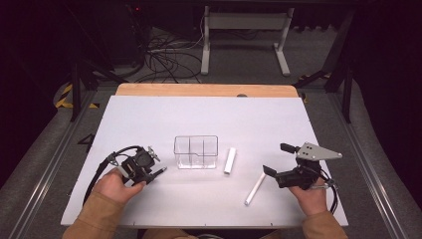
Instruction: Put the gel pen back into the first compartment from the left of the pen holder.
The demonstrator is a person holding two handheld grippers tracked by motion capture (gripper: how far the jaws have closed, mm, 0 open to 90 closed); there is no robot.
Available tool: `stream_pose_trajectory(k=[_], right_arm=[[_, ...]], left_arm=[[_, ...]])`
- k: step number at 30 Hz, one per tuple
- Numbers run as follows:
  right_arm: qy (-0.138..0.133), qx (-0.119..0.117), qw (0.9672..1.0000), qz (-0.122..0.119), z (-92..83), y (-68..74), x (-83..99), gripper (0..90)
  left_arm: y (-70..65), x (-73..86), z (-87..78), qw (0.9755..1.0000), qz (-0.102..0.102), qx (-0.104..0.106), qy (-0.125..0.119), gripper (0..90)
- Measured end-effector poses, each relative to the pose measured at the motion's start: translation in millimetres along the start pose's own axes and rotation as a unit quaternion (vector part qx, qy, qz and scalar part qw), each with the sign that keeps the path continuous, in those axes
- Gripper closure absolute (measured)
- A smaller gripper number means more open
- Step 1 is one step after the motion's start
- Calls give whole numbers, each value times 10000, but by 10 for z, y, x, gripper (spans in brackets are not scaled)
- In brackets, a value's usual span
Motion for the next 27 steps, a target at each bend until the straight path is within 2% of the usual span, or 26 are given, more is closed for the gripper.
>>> stream_pose_trajectory(k=[11,13,14,27], right_arm=[[16,9,10000,22,2,-2,8,5],[24,16,10000,22,4,-3,10,5],[25,12,10000,22,4,-3,11,5],[-16,10,10000,32,0,5,1,5]], left_arm=[[-25,18,47,9999,24,8,157,769],[-17,10,57,9998,114,-8,167,770],[-20,16,56,9998,78,-18,191,771],[-28,18,53,9998,79,1,175,791]])
Point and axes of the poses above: each handheld gripper's, and its own axes: z roughly forward along the jaws, x roughly out of its underside, y roughly to its left, the point moved 10 cm from there along z, roughly forward along the jaws, and after that the axes turned 7 degrees about -z, right-handed, at the moved point
